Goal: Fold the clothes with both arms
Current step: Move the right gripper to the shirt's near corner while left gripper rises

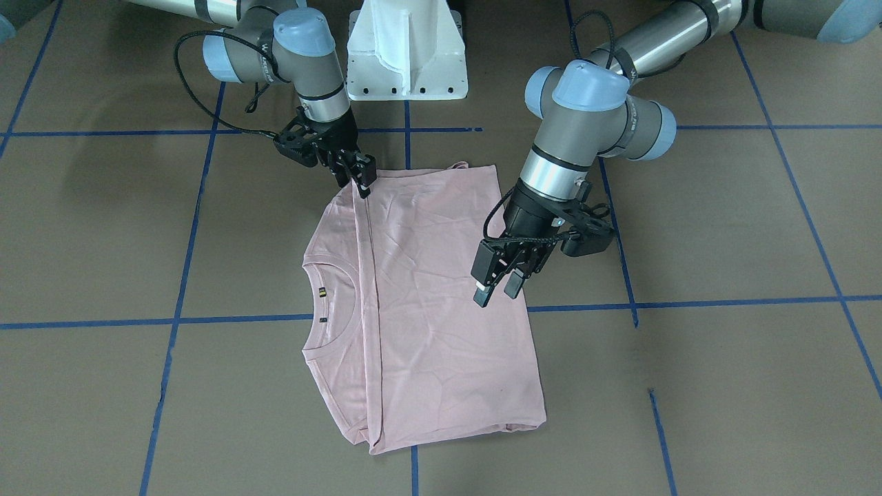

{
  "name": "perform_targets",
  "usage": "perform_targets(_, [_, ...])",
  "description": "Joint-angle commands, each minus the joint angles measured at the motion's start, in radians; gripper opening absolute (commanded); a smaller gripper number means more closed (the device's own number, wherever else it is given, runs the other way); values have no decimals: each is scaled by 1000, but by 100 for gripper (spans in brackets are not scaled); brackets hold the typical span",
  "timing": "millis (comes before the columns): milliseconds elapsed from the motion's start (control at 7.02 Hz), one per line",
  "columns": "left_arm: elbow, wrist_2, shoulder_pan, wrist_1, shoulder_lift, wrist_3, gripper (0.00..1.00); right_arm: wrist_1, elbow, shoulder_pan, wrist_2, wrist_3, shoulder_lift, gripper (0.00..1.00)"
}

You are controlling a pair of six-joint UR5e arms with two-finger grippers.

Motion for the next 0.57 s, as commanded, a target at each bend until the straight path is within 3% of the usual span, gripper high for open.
perform_targets(0, [-12,0,0,1,2,-2,72,-1,-4,1,0,1,-2,17])
perform_targets(142, [-12,0,0,1,2,-2,72,-1,-4,1,0,0,-2,0])
perform_targets(427, [-12,0,0,1,2,-2,72,-1,7,1,2,0,0,0])
